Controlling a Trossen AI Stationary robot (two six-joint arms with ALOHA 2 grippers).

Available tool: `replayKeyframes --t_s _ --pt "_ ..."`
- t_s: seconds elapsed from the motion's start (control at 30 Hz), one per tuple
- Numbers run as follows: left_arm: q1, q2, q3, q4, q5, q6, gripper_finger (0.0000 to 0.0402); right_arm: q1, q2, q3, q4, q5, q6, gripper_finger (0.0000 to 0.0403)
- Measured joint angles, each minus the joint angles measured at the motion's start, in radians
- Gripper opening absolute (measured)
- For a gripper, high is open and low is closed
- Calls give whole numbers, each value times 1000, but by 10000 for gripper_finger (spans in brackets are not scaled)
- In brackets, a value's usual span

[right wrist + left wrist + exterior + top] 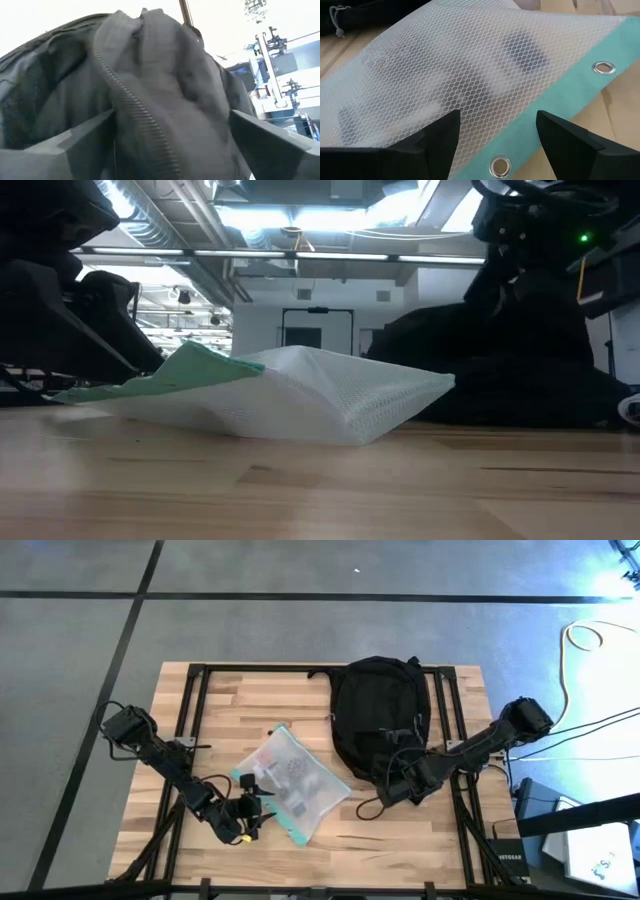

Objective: Unpack backpack
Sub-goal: Put the transparent zipper bag into the black backpack

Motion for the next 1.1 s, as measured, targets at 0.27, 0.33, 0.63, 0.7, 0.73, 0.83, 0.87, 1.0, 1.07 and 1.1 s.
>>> replayKeyframes --t_s 0.27,0.33,0.63,0.7,0.73,0.83,0.87,1.0,1.07,1.1 --pt "0 0 0 0 0 0 247 -2 0 0 -81 65 29 399" --pt "0 0 0 0 0 0 247 -10 1 -2 -98 49 29 399" --pt "0 0 0 0 0 0 247 -113 6 -50 -59 -102 85 399" --pt "0 0 0 0 0 0 247 -144 6 -51 -52 -121 109 399" --pt "0 0 0 0 -1 0 247 -158 6 -51 -50 -126 111 399" --pt "0 0 0 0 -1 0 247 -187 6 -51 -32 -134 108 396" --pt "0 0 0 0 -1 0 247 -195 6 -51 -26 -135 107 392" --pt "0 0 0 0 -3 0 247 -226 6 -51 8 -183 80 343" --pt "0 0 0 0 -3 0 247 -237 6 -52 30 -225 52 301" --pt "0 0 0 0 -3 0 247 -240 6 -52 45 -244 37 276"
